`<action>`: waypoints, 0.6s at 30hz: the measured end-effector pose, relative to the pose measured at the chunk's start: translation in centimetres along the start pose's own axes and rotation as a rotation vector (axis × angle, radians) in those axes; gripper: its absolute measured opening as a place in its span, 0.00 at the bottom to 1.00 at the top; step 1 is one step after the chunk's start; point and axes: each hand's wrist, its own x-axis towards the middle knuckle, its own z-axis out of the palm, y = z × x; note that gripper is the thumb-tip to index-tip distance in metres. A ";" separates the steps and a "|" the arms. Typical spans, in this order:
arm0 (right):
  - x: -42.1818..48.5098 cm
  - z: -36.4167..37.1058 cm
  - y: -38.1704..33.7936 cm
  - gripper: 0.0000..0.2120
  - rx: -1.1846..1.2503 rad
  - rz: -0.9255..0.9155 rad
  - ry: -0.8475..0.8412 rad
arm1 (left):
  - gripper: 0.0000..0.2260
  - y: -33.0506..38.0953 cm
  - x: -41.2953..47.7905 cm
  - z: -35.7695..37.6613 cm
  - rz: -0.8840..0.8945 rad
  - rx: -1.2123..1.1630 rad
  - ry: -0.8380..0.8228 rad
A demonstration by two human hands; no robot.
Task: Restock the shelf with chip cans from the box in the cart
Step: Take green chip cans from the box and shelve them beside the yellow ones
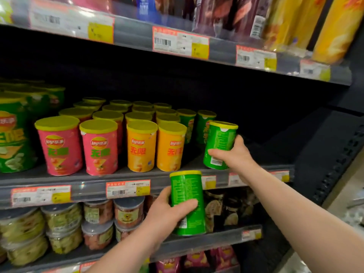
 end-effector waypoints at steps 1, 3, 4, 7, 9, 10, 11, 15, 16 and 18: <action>1.0 0.4 0.2 0.35 -0.005 -0.011 -0.007 | 0.21 0.1 0.1 0.1 -0.005 -0.008 0.014; 2.9 1.2 0.6 0.38 -0.022 -0.038 -0.028 | 0.21 0.0 0.3 0.5 -0.014 -0.043 0.053; 3.8 1.7 0.7 0.39 -0.035 -0.042 -0.043 | 0.21 0.1 0.3 0.7 -0.018 -0.058 0.065; 6.5 3.5 0.9 0.41 -0.036 -0.045 -0.074 | 0.26 0.3 0.5 1.2 -0.027 -0.071 0.105; 7.9 4.7 1.1 0.42 -0.054 -0.058 -0.082 | 0.31 0.3 0.6 1.4 -0.017 -0.064 0.130; 8.4 5.2 1.1 0.42 -0.048 -0.066 -0.099 | 0.33 0.2 0.6 1.4 -0.015 -0.065 0.144; 8.8 5.6 1.2 0.42 -0.032 -0.075 -0.122 | 0.34 0.2 0.7 1.5 -0.015 -0.065 0.157; 9.7 6.4 1.4 0.32 0.076 -0.105 -0.275 | 0.34 -0.1 0.8 1.6 -0.009 -0.078 0.206; 9.9 6.4 1.5 0.30 0.062 -0.117 -0.309 | 0.35 -0.2 0.8 1.7 -0.008 -0.080 0.223; 10.2 6.4 1.8 0.30 -0.018 -0.170 -0.346 | 0.35 -0.3 0.8 2.1 -0.015 -0.086 0.244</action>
